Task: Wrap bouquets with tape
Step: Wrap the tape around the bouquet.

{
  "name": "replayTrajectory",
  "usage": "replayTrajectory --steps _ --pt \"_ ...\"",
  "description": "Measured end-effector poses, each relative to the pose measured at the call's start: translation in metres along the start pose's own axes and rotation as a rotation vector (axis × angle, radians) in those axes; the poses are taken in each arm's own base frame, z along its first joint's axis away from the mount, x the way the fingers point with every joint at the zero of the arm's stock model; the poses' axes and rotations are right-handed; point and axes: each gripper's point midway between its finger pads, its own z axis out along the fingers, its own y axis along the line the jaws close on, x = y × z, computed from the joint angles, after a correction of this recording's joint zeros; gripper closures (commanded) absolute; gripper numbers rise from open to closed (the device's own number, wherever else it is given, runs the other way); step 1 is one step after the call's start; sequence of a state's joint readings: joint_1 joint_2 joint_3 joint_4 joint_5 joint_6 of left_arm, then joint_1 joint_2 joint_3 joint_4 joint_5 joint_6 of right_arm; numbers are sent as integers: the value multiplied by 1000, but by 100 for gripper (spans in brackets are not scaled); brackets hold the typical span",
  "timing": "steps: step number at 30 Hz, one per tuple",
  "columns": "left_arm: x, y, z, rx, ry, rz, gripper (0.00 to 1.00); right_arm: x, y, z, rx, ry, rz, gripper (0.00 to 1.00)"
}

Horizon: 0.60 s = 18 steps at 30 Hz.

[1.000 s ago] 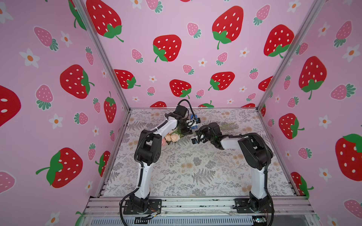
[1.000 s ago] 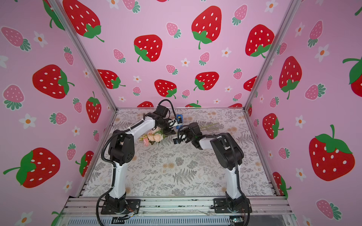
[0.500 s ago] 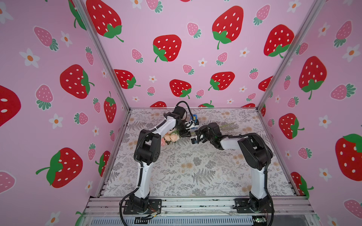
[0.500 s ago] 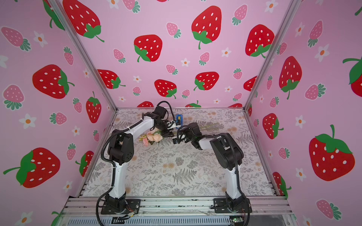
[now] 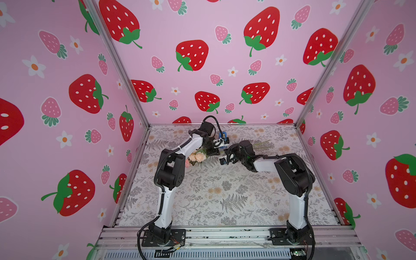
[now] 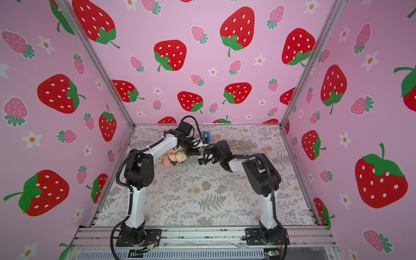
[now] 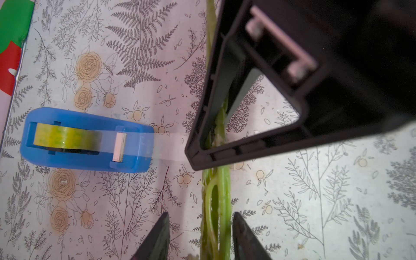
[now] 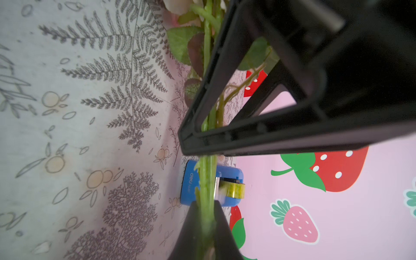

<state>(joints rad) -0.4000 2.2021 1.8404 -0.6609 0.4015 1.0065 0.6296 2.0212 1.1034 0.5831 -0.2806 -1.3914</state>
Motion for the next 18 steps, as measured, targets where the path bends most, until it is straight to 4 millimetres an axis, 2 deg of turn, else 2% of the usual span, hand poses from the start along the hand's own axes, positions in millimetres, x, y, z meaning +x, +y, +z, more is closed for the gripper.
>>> replayTrajectory --steps 4,7,10,13,15,17,18 --pt "2 -3 2 8 2 -5 75 -1 -1 0 3 -2 -2 100" --pt "4 -8 6 22 11 -9 82 -1 1 0 -2 0 0 100" --pt "3 -9 8 25 10 -10 99 0 4 -3 -6 2 10 100" --pt "3 -10 9 29 9 -9 100 0 6 -5 -8 5 23 98" --pt "2 -11 11 30 8 -7 100 0 7 -6 -6 6 40 77" --pt "3 -11 12 21 17 -3 100 -4 11 -11 -9 -8 65 61" --pt "4 -8 12 10 20 -2 100 -7 12 -16 -9 -18 78 56"
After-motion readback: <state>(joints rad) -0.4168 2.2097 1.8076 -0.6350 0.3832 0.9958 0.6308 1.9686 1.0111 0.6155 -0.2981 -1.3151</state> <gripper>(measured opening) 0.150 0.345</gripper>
